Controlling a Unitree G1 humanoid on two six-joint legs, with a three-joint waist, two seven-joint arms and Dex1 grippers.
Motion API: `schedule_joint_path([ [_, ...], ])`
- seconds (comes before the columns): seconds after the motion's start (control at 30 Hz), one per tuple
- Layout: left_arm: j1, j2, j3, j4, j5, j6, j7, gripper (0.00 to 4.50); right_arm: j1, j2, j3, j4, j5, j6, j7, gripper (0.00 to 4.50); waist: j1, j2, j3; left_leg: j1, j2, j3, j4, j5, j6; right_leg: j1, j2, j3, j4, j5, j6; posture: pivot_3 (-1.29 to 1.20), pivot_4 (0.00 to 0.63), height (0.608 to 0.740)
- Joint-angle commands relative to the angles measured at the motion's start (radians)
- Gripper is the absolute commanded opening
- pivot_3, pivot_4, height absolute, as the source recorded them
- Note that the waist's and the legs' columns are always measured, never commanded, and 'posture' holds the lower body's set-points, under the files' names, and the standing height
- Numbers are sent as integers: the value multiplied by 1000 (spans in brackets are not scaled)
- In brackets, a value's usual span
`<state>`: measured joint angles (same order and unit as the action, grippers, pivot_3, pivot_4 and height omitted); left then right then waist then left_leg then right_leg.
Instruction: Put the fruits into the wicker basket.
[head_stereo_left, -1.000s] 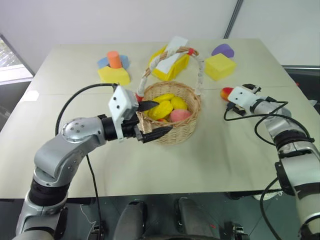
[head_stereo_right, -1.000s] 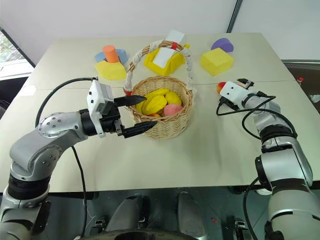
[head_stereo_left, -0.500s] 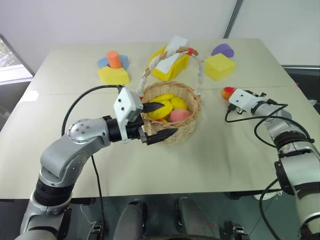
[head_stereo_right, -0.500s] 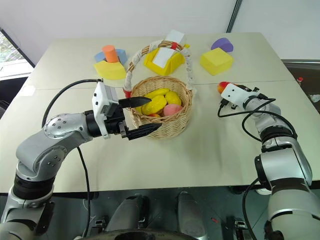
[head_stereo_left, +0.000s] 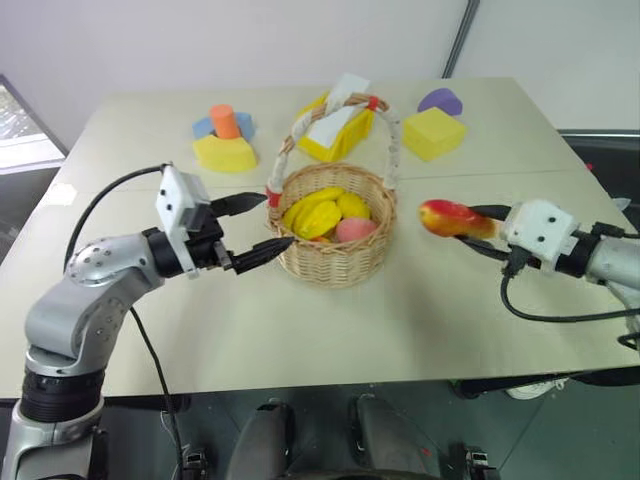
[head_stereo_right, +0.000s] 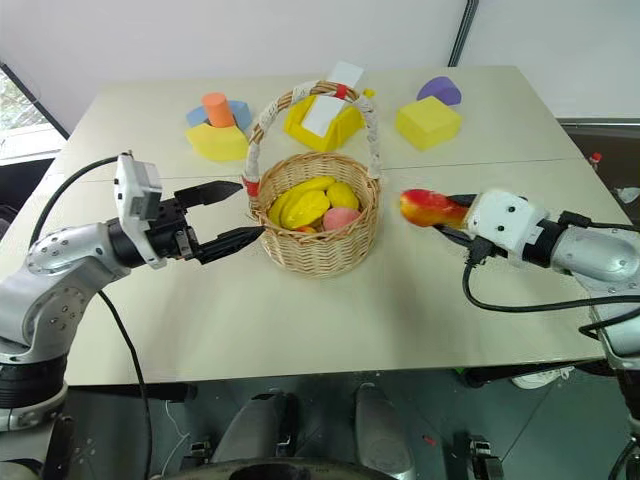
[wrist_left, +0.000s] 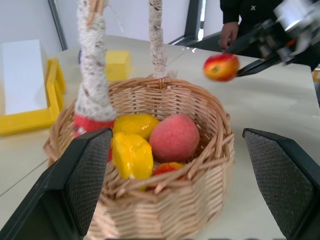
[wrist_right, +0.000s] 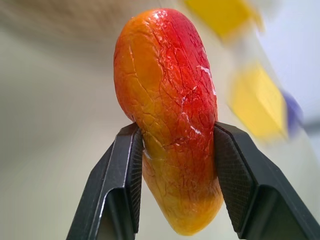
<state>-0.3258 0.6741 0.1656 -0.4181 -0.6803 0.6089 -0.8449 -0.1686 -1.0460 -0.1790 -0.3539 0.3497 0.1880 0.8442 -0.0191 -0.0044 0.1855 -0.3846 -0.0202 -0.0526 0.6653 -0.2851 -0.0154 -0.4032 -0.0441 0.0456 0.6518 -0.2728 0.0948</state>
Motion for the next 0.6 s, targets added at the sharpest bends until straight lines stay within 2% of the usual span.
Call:
schedule_joint_path([
  [0.03,1,29,27,21,3,-47,-46,4500,-124,37,20,-185,144,162,-39,1886,0,-1,0,1,0,0,0,0,0,1,0,0,0,0,0,0,150,740],
  [0.1,1,31,27,24,-2,-51,-54,4500,-228,89,111,-219,128,236,-79,1886,-1,-1,0,1,0,0,0,0,0,1,0,0,-1,0,0,0,150,740],
  [0.17,14,33,34,11,-22,-40,-56,4500,-352,149,275,-187,-22,264,-104,1886,0,-1,0,-1,0,0,0,0,0,-1,-1,0,-1,0,0,0,150,740],
  [0.23,28,30,39,-1,-24,-41,-45,4500,-438,197,377,-123,-127,272,-120,1886,2,-1,0,-3,0,-1,0,0,0,-3,-1,-1,-1,0,0,0,150,740],
  [0.43,65,17,47,-49,-32,-40,-9,4500,-539,273,495,-3,-298,201,-112,1886,10,-1,0,-10,-3,-2,0,0,-1,-9,-4,-2,-3,0,0,0,150,740],
  [0.53,77,8,43,-69,-35,-40,8,4500,-540,290,482,13,-317,185,-101,2933,9,-1,0,-10,-3,-2,0,0,0,-9,-5,-2,-3,0,0,0,150,740],
  [0.6,79,4,41,-75,-37,-41,16,4500,-536,296,464,5,-319,181,-94,3935,7,-1,0,-10,-3,-1,0,0,0,-9,-5,-2,-3,0,0,0,150,740],
])
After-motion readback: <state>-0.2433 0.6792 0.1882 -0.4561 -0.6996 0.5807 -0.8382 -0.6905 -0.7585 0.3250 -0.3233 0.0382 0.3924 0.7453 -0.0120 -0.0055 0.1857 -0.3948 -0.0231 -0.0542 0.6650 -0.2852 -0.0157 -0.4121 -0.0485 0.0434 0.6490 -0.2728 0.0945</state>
